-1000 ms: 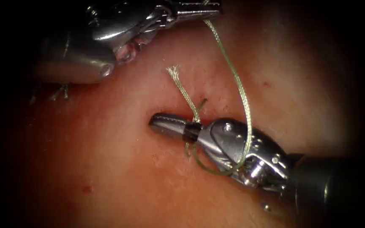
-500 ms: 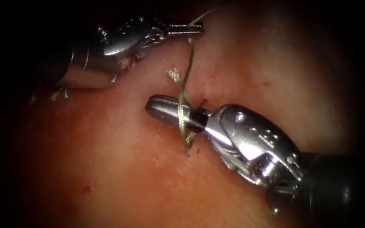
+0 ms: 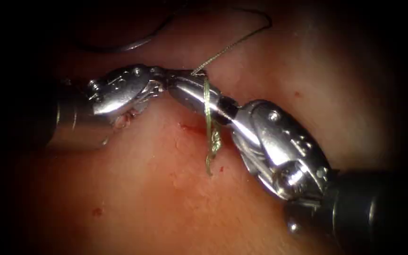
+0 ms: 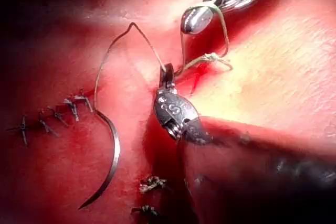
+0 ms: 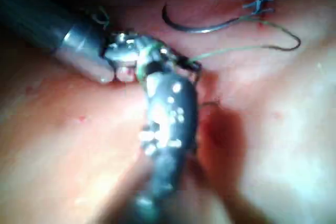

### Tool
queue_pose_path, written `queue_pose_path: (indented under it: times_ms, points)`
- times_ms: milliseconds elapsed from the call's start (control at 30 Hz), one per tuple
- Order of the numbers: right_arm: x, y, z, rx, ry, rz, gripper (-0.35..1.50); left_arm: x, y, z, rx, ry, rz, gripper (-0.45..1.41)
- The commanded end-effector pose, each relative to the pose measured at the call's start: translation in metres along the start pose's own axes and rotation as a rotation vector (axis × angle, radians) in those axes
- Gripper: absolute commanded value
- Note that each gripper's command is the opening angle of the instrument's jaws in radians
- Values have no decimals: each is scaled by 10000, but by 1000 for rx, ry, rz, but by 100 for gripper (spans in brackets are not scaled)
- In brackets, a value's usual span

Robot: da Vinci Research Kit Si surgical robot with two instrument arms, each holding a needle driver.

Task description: Wound Closure

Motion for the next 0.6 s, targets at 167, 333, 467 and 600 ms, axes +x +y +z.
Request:
queue_pose_path:
  times_ms: [167, 333, 467, 600]
  points:
    - [-3, 7, 1, -72, 59, -2, -35, -4, 25, -10, 16, 24, -6, -45]
    - [-3, 18, -13, -171, 91, -11, -35, 3, 56, -21, 29, 55, -15, -45]
    - [-5, 27, -28, -232, 71, -18, -35, 13, 67, -25, 31, 73, -24, -45]
    - [-9, 41, -42, -308, 79, 8, -35, 17, 91, -27, 46, 84, -32, -45]
